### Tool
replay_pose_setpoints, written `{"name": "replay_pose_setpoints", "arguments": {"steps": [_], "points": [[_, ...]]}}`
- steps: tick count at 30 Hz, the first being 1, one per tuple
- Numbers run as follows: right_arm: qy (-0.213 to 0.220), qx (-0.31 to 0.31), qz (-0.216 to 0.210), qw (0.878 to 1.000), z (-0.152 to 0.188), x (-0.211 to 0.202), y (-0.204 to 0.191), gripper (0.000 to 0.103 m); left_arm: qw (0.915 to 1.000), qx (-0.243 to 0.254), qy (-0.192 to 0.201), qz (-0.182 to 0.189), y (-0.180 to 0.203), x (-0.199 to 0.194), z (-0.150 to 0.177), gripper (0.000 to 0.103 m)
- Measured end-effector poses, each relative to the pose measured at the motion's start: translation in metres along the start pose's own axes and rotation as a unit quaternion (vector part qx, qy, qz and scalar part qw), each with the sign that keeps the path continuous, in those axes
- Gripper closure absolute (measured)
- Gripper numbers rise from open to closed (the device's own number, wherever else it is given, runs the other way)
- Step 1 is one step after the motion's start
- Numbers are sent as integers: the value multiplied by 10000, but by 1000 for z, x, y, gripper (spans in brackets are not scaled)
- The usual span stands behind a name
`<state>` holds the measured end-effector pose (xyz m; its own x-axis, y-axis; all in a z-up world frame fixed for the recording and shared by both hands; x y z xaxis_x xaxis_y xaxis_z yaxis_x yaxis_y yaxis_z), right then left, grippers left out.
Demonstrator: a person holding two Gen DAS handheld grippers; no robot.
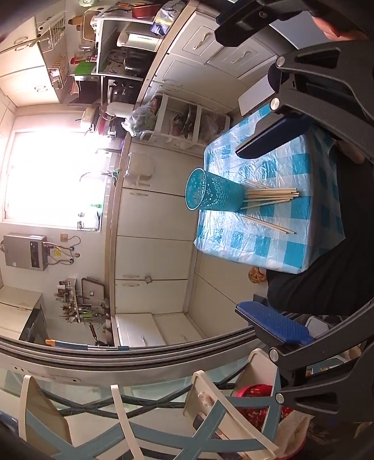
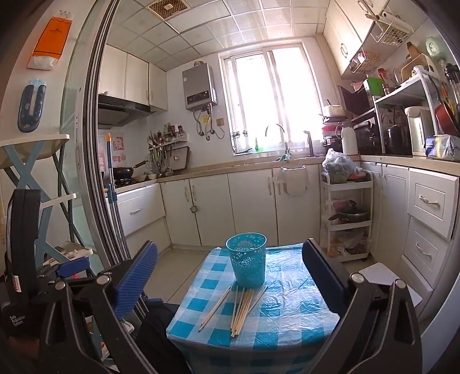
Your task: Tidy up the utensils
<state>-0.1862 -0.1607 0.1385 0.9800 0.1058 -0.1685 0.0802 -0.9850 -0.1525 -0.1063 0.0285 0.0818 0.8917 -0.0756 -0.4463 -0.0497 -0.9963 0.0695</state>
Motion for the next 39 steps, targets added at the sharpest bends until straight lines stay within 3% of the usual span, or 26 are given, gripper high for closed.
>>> {"name": "replay_pose_setpoints", "arguments": {"steps": [39], "points": [[74,-94,-33,9999,3,5,-7,7,10000,-8,40,-81,0,-2,0,8]]}}
Point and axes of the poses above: each gripper's, at about its wrist camera, not at the fingertips, and x roughly the way its jaws point, y to its right, z to its underside, the point moved 10 cm from there along x, roughly the way its jaws point, and after that the axes turned 1 degree about -z, right-handed, at the moved point
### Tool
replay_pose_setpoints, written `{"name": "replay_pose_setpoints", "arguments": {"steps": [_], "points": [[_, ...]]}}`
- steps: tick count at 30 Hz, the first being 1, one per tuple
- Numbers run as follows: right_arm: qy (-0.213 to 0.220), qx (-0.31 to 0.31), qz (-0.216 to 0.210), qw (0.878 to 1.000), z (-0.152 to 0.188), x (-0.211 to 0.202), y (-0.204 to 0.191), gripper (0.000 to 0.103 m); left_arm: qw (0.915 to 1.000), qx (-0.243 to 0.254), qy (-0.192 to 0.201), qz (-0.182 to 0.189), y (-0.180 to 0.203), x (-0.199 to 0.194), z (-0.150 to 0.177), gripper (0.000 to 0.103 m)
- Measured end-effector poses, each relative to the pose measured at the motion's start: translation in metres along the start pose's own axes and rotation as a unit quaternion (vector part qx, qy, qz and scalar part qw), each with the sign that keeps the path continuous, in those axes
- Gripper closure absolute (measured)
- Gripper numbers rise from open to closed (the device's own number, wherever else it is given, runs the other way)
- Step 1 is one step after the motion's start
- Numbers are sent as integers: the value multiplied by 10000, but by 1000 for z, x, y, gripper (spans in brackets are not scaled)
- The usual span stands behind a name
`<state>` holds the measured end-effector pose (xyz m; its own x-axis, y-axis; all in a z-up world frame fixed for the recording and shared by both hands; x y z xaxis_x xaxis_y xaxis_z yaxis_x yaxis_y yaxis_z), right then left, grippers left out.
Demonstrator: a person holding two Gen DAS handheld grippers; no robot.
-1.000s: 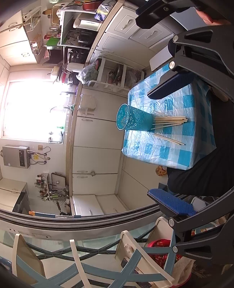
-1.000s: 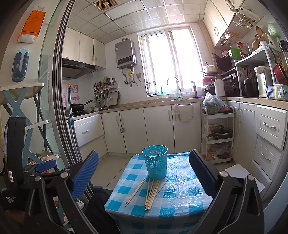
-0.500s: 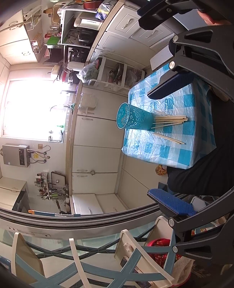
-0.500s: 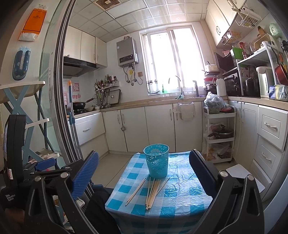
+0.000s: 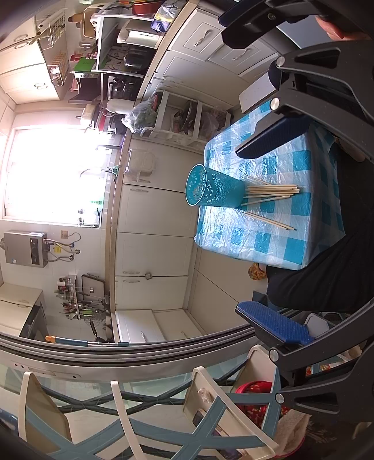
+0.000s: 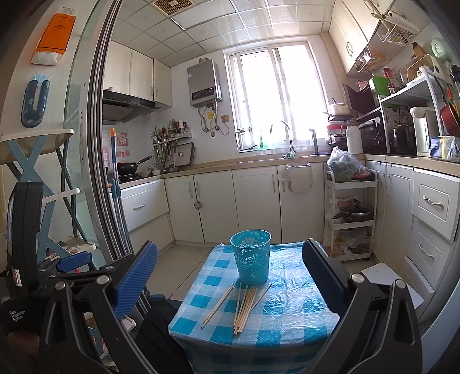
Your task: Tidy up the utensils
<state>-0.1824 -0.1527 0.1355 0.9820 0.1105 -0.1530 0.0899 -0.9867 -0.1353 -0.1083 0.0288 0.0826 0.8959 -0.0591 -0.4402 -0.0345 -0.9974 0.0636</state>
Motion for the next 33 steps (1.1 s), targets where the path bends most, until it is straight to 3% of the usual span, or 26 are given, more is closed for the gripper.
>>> {"name": "replay_pose_setpoints", "arguments": {"steps": [18,26,33], "points": [[-28,-70,13,10000,6,2,2,7,9999,13,-141,-21,-1,8,8,8],[-952,-53,315,9950,51,68,36,7,9975,-62,-694,-113,-10,64,25,8],[-2276,-90,817,9703,119,136,92,7,9913,-22,-1308,-116,-14,131,50,8]]}}
Point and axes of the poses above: each gripper's, at about its wrist camera, not at the fingertips, and x roughly the way its jaws point, y to its right, z to its underside, the point moved 10 cm from there along x, roughly the way its jaws point, and after that the axes turned 1 degree about -z, right-handed, at the moved point
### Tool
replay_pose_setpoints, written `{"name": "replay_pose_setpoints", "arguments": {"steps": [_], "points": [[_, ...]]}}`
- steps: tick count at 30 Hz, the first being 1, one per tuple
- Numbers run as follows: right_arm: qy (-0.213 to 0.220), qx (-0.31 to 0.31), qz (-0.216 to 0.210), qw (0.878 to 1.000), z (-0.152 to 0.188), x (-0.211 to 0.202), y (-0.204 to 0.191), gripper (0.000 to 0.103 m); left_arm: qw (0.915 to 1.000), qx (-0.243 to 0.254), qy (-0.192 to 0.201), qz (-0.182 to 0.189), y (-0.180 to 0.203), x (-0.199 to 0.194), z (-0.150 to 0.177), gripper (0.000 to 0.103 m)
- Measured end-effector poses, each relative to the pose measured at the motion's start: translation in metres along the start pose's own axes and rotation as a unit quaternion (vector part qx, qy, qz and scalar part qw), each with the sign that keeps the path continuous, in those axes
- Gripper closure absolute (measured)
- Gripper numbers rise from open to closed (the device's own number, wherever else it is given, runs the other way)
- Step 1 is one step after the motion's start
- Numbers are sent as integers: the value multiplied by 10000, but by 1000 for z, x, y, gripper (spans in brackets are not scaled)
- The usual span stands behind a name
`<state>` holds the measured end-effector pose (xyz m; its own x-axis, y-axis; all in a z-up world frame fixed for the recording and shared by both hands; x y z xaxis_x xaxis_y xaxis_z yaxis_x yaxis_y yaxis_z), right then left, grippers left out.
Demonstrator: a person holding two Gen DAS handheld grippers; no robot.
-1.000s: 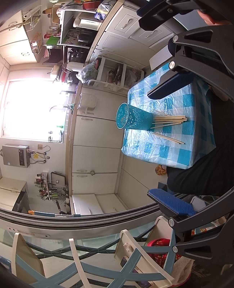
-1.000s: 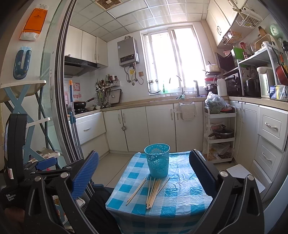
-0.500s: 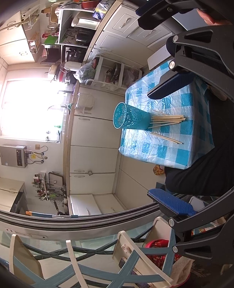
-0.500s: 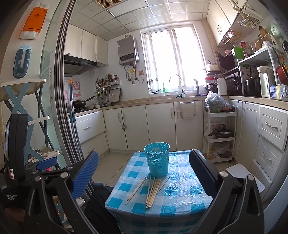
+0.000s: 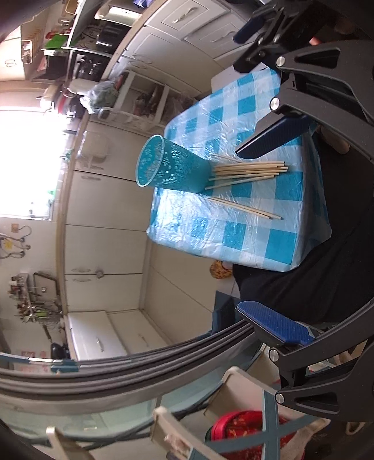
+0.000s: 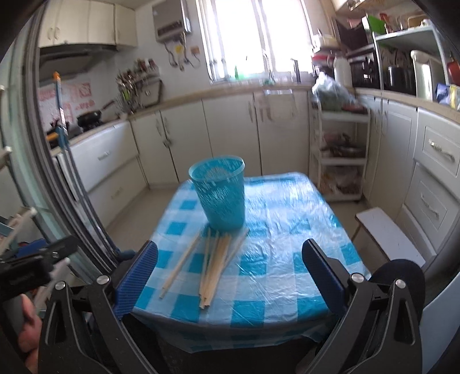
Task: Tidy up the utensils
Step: 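Move both grippers toward the wooden chopsticks beside the teal basket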
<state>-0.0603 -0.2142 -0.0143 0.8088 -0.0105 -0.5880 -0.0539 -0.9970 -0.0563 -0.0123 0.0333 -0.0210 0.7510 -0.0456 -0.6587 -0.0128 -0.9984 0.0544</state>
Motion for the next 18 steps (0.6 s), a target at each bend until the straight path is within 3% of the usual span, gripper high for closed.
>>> {"name": "replay_pose_setpoints", "arguments": {"steps": [5,7,12,18], "points": [[-707,674,-133,9951,28,69,12,7,9992,272,-287,-13,10,48,2,8],[-1003,894,-293,9905,38,98,3,20,9983,360,-461,25,14,72,4,8],[-1399,895,-328,9856,38,165,-4,42,9951,483,-853,114,23,127,8,8],[-1684,779,-166,9825,34,222,-1,55,9909,539,-1216,222,30,189,11,8]]}}
Point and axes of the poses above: each gripper's, at about its wrist camera, not at the fingertips, and x roughly the way its jaws point, y to its right, z to its underside, the point moved 10 cm from there along x, roughly the way its jaws point, and after that the axes turned 1 degree about -z, right-handed, at the moved point
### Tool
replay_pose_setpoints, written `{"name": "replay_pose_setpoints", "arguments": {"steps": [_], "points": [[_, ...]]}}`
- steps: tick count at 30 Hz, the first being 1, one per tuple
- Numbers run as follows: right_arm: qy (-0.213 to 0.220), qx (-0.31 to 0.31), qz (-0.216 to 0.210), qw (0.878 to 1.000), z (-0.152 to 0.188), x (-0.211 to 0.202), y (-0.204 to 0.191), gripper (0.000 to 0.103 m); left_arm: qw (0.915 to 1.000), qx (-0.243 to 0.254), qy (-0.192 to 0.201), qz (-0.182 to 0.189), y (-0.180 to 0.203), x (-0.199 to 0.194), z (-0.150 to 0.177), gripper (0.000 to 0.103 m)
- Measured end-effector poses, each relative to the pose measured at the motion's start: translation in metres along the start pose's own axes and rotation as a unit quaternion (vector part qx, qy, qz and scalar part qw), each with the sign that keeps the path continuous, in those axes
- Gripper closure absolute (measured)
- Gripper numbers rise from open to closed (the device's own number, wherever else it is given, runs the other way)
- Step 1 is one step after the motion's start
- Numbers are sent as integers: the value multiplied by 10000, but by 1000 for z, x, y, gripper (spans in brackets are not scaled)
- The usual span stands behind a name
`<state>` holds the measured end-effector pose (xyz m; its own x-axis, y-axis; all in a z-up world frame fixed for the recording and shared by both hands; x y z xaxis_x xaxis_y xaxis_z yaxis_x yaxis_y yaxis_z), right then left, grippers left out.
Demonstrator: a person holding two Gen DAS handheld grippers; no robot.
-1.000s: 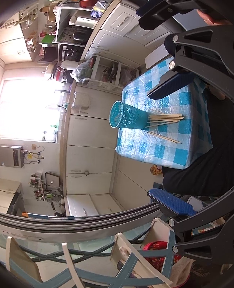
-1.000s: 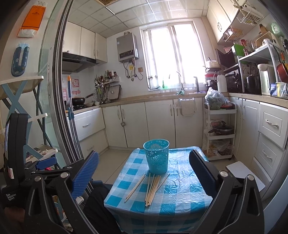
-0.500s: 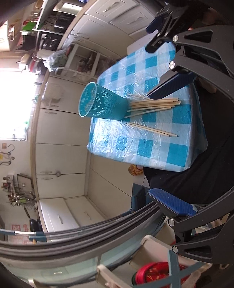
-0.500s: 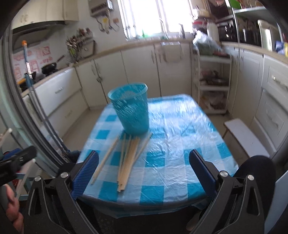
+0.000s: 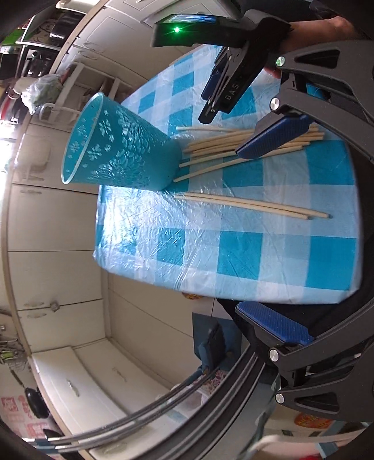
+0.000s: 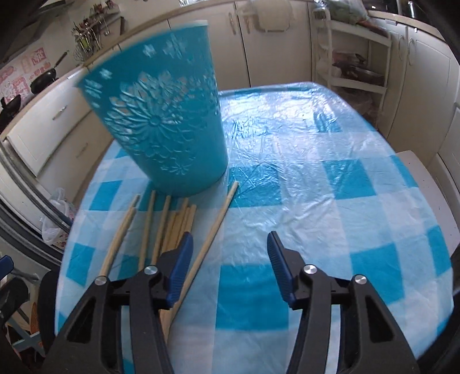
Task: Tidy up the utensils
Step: 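Move both grippers toward the wooden chopsticks beside the teal basket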
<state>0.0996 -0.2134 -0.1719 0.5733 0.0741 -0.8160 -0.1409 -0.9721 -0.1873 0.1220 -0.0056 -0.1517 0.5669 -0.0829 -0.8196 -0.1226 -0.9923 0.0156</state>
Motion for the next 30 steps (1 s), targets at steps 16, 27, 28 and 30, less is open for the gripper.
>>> {"name": "replay_pose_setpoints", "arguments": {"steps": [16,27,28,30], "points": [[-475,-2151,-400,9746,-18,10,-12,91,9969,498,-580,-160,13,105,-27,28],[-465,-2013,-841,9748,-21,10,-22,91,9952,659,-714,-63,22,120,-38,54],[-458,-1968,-889,9753,-17,8,-19,90,9948,671,-768,-32,23,122,-38,59],[-448,-1921,-919,9760,-15,9,-19,89,9944,673,-815,15,24,125,-36,66]]}}
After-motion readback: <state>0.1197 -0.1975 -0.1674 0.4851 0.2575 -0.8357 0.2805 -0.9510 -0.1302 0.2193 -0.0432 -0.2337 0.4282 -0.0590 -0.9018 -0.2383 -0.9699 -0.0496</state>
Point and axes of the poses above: each gripper's, at about its wrist camera, not at the fingertips, and x roughly the way its jaws point, y to its right, z to its underside, the point moved 10 cm from there along x, roughly the way its jaws point, and after that the axes turned 1 degree about -z, right-handed, at the moved point
